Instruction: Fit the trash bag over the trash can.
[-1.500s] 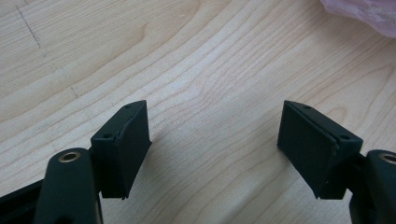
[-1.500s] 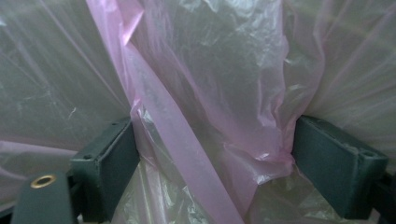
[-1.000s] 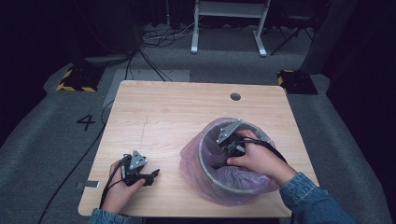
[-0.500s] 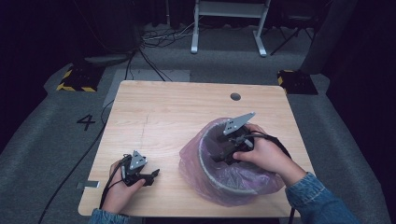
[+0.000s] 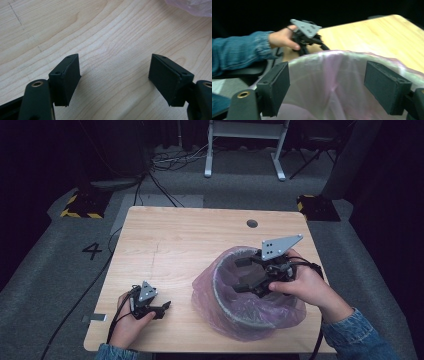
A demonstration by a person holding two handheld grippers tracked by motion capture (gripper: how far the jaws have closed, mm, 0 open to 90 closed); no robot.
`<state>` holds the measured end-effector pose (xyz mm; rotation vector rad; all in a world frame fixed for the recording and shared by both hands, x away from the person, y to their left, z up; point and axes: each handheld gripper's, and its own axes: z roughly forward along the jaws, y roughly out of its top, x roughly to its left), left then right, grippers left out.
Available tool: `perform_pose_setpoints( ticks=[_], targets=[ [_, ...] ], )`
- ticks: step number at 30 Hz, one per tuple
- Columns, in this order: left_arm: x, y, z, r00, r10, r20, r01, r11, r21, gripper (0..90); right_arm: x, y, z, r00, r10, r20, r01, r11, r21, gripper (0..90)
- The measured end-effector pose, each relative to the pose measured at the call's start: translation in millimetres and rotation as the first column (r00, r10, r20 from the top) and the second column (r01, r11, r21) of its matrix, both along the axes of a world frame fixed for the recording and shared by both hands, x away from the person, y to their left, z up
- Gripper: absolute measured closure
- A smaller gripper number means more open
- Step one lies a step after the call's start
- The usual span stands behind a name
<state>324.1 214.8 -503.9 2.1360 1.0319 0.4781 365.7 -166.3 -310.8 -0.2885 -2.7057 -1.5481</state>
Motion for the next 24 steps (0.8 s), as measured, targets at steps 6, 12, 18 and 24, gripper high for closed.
perform_pose_setpoints(
  ticks=[6, 12, 18, 24],
  targets=[
    [0.3, 0.0, -0.2, 1.0000, 0.002, -0.003, -0.002, 1.0000, -0.006, 25.3, -8.5, 7.6, -13.1, 0.9966, 0.082, -0.002, -0.082, 0.993, -0.082, 19.2],
    [0.4, 0.1, -0.2, 1.0000, 0.001, -0.003, -0.001, 1.0000, -0.006, 25.3, -12.9, 20.6, -29.9, 0.9904, 0.137, -0.016, -0.138, 0.970, -0.199, 19.6],
    [0.4, 0.1, -0.1, 1.0000, 0.000, -0.001, 0.000, 1.0000, -0.003, 25.3, -14.8, 34.7, -48.5, 0.9963, 0.085, -0.014, -0.085, 0.956, -0.280, 16.9],
    [0.2, 0.0, -0.1, 1.0000, 0.002, -0.002, -0.002, 1.0000, -0.003, 25.3, -11.9, 45.8, -65.9, 0.9996, -0.025, -0.016, 0.017, 0.931, -0.365, 15.8]
  ],
)
